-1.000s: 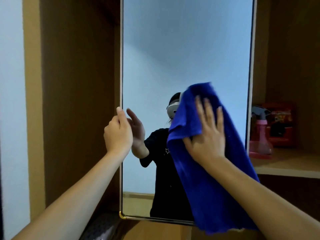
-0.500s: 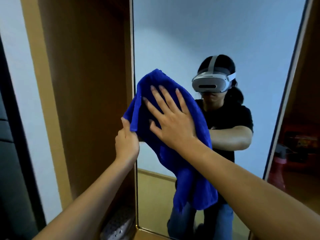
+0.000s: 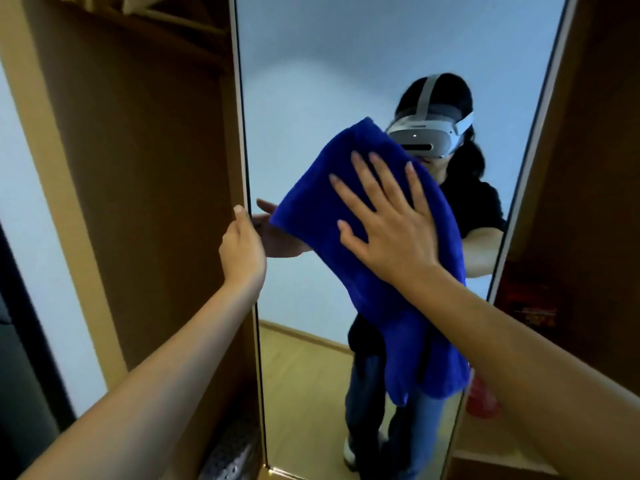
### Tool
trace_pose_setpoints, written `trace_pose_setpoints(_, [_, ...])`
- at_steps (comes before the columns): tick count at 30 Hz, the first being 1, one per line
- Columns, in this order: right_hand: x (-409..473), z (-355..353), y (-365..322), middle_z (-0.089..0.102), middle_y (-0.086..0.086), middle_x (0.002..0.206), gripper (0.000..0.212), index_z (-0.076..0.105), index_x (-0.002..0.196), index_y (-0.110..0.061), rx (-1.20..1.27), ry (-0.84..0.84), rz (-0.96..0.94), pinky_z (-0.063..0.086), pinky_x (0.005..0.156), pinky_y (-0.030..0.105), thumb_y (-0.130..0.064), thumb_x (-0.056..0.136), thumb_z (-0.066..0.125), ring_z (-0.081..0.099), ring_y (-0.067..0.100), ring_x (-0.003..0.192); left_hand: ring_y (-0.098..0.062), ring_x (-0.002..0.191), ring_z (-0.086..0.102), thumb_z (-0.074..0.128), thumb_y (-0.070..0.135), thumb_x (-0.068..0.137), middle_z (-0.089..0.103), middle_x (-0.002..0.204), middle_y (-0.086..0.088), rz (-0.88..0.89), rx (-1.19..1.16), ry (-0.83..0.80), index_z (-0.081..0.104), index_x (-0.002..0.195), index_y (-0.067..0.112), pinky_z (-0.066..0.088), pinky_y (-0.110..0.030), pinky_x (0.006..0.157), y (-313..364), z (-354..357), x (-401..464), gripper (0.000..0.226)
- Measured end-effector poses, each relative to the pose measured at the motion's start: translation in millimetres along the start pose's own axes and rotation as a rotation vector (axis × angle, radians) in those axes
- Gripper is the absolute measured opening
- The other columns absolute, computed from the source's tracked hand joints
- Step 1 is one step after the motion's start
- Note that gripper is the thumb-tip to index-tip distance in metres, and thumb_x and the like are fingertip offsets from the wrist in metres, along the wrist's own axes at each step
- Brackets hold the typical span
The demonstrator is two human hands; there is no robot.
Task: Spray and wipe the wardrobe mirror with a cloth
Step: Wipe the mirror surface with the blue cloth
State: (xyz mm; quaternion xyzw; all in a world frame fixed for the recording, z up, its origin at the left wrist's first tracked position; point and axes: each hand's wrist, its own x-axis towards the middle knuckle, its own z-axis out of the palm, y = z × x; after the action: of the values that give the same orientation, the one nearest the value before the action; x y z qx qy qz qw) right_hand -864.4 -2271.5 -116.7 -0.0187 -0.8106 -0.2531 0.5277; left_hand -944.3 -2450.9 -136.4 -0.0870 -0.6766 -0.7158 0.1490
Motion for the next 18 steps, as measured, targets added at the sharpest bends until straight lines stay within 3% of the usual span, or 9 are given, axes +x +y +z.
trace_pose_setpoints(3, [6, -9, 26, 0.015, 0.003, 0.163, 0.059, 0.023, 0.154, -0.031, -0.002, -0.026, 0.049, -0.001, 0.121, 0.047, -0.047, 0.099, 0.037, 0.011, 0.021, 0.150, -0.013, 0.105, 0.052, 0.024, 0.046, 0.103, 0.057, 0.115, 0.001, 0.030, 0.032, 0.070, 0.055, 0.122, 0.010, 0.039, -0.030, 0.089, 23, 7, 6, 0.052])
trace_pose_setpoints(6, [-14, -2, 29, 0.014, 0.004, 0.162, 0.061, 0.026, 0.152, -0.028, 0.035, -0.016, 0.080, 0.001, 0.121, 0.049, -0.049, 0.097, 0.043, 0.012, 0.023, 0.149, -0.012, 0.099, 0.047, 0.023, 0.044, 0.104, 0.050, 0.108, 0.003, 0.065, 0.047, 0.109, 0.049, 0.123, 0.009, 0.036, -0.029, 0.082, 28, 10, 0, 0.048])
trace_pose_setpoints(10, [-40, 8, 28, 0.012, 0.005, 0.160, 0.064, 0.024, 0.151, -0.022, 0.036, -0.006, 0.088, 0.003, 0.121, 0.050, -0.053, 0.096, 0.034, 0.011, 0.025, 0.149, -0.011, 0.100, 0.047, 0.018, 0.045, 0.104, 0.050, 0.107, 0.005, 0.069, 0.017, 0.097, 0.049, 0.123, 0.012, 0.035, -0.030, 0.082, 24, 7, -5, 0.049])
trace_pose_setpoints(14, [-39, 6, 30, 0.016, 0.004, 0.160, 0.064, 0.026, 0.151, -0.027, 0.050, 0.004, 0.093, 0.006, 0.120, 0.050, -0.053, 0.094, 0.043, 0.017, 0.024, 0.148, -0.023, 0.122, 0.048, 0.018, 0.045, 0.104, 0.053, 0.130, -0.008, 0.042, 0.015, 0.077, 0.044, 0.136, 0.011, 0.032, -0.028, 0.088, 28, 3, -7, 0.053])
trace_pose_setpoints(18, [5, -13, 61, 0.022, 0.010, 0.160, 0.063, 0.034, 0.148, -0.020, 0.048, 0.073, 0.227, 0.008, 0.119, 0.052, -0.056, 0.096, 0.035, 0.019, 0.028, 0.147, -0.030, 0.131, 0.044, 0.017, 0.047, 0.103, 0.049, 0.140, -0.012, -0.016, 0.050, 0.080, 0.044, 0.138, 0.013, 0.031, -0.029, 0.091, 34, -1, -8, 0.055])
